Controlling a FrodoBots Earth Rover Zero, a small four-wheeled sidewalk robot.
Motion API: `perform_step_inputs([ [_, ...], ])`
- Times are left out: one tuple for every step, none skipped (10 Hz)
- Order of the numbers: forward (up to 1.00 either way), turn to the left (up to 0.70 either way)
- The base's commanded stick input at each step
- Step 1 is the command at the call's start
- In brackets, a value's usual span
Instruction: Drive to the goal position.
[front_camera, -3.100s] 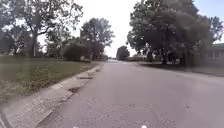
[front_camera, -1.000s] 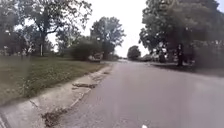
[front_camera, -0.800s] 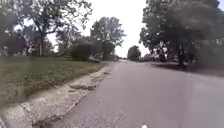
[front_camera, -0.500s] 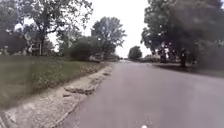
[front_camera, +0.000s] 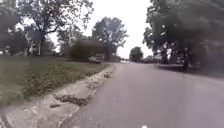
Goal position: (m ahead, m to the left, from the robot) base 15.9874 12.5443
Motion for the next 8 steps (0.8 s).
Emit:
perform_step_inputs([
  [0.85, -0.34],
  [0.85, -0.34],
  [0.85, -0.29],
  [0.85, -0.16],
  [0.85, 0.02],
  [0.85, 0.02],
  [0.85, 0.02],
  [0.85, 0.02],
])
